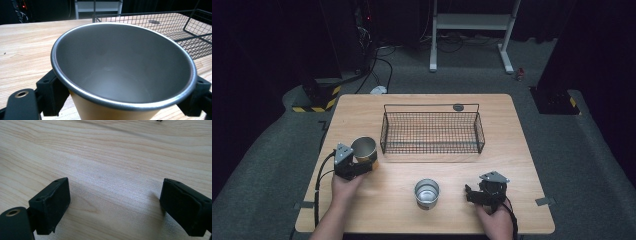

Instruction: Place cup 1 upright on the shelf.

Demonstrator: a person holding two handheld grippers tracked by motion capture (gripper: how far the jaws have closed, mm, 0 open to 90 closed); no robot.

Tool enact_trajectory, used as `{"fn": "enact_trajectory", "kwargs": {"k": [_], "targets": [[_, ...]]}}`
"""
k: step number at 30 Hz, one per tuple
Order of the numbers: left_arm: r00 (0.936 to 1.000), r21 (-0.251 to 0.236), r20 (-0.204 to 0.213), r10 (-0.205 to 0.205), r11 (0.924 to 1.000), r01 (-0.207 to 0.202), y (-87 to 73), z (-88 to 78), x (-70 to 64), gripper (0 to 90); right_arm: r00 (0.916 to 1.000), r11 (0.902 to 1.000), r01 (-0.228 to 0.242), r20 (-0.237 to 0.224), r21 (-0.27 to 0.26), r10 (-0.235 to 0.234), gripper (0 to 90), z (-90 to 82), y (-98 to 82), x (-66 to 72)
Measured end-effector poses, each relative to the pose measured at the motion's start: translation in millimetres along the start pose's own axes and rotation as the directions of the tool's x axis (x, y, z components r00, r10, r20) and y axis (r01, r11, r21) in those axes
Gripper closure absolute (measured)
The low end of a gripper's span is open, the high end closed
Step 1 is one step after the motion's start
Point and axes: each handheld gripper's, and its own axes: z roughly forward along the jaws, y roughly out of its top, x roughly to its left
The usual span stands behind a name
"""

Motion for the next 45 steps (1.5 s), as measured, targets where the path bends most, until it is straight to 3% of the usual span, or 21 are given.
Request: {"fn": "enact_trajectory", "kwargs": {"k": [21, 45], "targets": [[0.9987, -0.023, 0.048, 0.018, 0.9996, -0.017, 4.9, -5.0, -12.7, 14.3, 1.0000, 1.0000, 0.000, 0.000, 0.000, 0.000, 9.6, 0.0, 0.0, 0.0], [0.9916, -0.052, 0.118, 0.052, 0.9976, -0.046, 14.4, -8.3, -35.0, 14.3, 1.0000, 1.0000, 0.000, 0.000, 0.000, 0.000, 9.6, 0.0, 0.0, 0.0]]}}
